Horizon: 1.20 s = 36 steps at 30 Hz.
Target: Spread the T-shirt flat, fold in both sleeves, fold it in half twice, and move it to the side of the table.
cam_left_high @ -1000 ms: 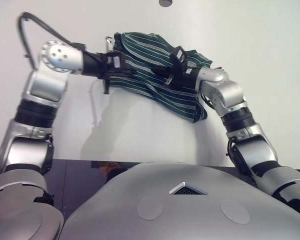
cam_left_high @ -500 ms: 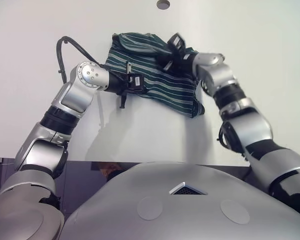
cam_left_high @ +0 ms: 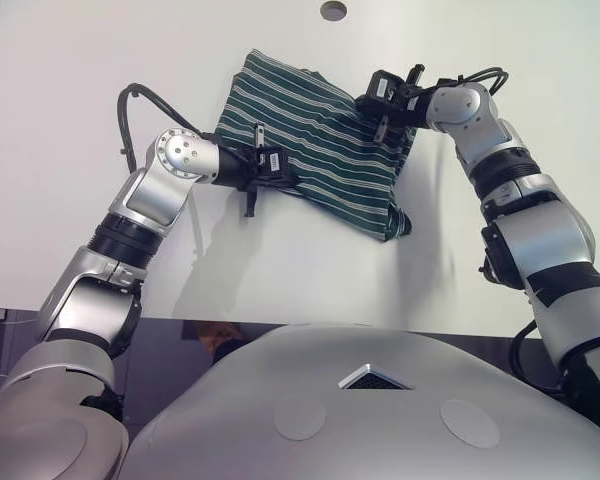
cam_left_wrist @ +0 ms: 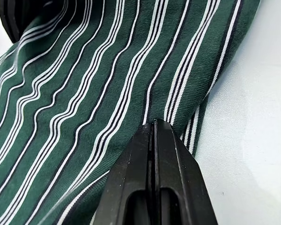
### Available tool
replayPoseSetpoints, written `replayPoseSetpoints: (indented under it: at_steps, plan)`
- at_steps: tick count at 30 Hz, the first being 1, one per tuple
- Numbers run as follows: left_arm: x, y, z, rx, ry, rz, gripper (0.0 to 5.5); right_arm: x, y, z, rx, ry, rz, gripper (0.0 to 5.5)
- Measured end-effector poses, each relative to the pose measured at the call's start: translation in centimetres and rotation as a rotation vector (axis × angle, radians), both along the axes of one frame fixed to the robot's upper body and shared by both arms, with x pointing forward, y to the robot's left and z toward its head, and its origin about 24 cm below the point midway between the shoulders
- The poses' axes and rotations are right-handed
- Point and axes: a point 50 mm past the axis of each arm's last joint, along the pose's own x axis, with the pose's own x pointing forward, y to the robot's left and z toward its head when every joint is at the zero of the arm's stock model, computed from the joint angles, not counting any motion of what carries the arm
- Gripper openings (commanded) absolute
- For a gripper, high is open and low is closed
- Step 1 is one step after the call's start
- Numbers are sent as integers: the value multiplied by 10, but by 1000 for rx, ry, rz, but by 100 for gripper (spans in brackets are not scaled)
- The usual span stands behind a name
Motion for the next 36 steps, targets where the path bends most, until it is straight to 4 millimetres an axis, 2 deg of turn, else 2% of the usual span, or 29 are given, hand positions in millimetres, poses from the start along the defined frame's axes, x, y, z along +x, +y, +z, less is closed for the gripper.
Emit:
replayPoseSetpoints:
  at_steps: [4, 7, 8, 11, 13, 14, 18, 21, 22, 25, 27, 31, 34, 36]
  plan:
    - [2, 7, 3, 24, -35, -47, 5, -18, -15, 7, -52, 75, 189, 0]
    - [7, 30, 9, 84, -61, -50, 5, -58, -15, 9, 67, 227, 280, 0]
    - [8, 42, 11, 114, -59, -34, 5, -84, -10, 7, 136, 330, 307, 0]
    - [3, 69, 16, 155, -39, -14, 5, -130, -2, 7, 259, 525, 325, 0]
    - [-1, 81, 19, 179, -34, -6, 5, -139, -6, 8, 274, 607, 282, 0]
    - [-2, 83, 20, 178, -37, -2, 5, -135, -9, 10, 275, 599, 245, 0]
    - [-9, 80, 25, 124, -26, 30, 5, -70, -8, 41, 348, 337, 42, 0]
    - [-16, 74, 25, 103, -20, 20, 5, -41, 8, 34, 392, 247, -72, 0]
    - [-15, 71, 26, 92, -27, 29, 5, -31, 18, 23, 403, 232, -132, 0]
    - [-7, 64, 26, 64, -80, 107, 5, -30, 36, -3, 419, 276, -177, 0]
    - [1, 63, 35, 36, -137, 161, 5, -28, 50, -5, 395, 261, -136, 0]
    - [5, 65, 44, 16, -190, 209, 5, -20, 56, -6, 289, 172, -91, 0]
    - [11, 65, 51, -14, -241, 248, 5, -11, 50, -9, 172, 51, -117, 0]
    - [12, 65, 51, -19, -252, 252, 5, -1, 35, -8, 60, -95, -170, 0]
